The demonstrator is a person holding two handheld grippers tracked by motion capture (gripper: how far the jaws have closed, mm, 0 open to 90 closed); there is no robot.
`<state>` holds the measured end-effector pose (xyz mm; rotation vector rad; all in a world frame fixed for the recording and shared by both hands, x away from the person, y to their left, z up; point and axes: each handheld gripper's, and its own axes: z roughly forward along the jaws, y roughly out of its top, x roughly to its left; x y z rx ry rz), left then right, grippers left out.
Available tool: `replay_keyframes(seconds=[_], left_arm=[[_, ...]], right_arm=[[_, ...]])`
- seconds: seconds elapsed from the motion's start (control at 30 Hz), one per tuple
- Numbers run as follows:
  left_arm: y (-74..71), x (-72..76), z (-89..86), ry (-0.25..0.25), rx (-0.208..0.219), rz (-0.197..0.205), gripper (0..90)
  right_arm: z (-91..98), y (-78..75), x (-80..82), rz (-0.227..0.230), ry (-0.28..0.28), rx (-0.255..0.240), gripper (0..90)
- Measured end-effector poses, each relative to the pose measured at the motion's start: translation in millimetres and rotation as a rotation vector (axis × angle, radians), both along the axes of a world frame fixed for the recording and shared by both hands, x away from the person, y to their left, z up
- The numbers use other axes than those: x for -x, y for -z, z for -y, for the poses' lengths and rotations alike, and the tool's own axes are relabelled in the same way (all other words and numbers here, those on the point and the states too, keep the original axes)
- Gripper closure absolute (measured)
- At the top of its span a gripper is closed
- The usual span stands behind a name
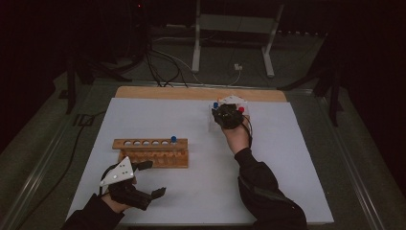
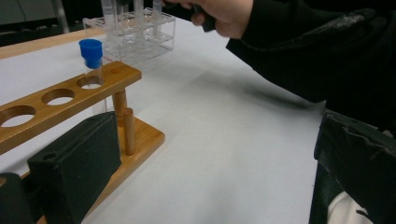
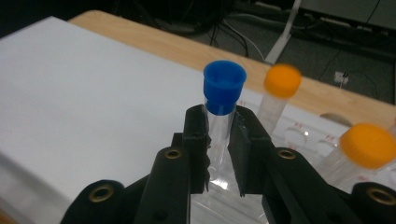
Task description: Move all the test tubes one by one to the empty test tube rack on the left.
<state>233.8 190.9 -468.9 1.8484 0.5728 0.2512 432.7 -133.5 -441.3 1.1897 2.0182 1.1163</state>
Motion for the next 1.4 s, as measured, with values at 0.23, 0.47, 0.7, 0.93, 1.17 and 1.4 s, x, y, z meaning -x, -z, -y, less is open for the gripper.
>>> replay_keyframes(seconds=[0.23, 0.47, 0.7, 0.93, 1.17, 1.4], left_arm=[[-3.0, 0.4, 0.7, -0.003, 0.001, -0.001, 1.3], [-6.2, -0.4, 5.5, 0.014, -0.006, -0.009, 1.4], [-10.2, -2.2, 14.2, 0.038, -0.011, -0.016, 1.4], [-11.6, -5.0, 23.1, 0.059, -0.02, -0.02, 1.4], [-17.9, -9.9, 37.3, 0.086, -0.02, -0.021, 1.7], [-22.9, -19.7, 55.2, 0.119, -0.016, -0.023, 1.8]], right_arm=[[4.8, -27.2, 11.3, 0.052, -0.019, 0.003, 76.6], [11.9, -43.6, 31.3, 0.067, -0.07, 0.008, 76.6], [19.9, -43.3, 60.2, 0.055, -0.135, 0.036, 76.6], [29.7, -28.1, 90.9, 0.016, -0.189, 0.042, 76.6], [35.3, -13.1, 122.8, -0.015, -0.251, 0.026, 76.5], [29.5, -3.9, 149.1, -0.03, -0.317, 0.013, 76.6]])
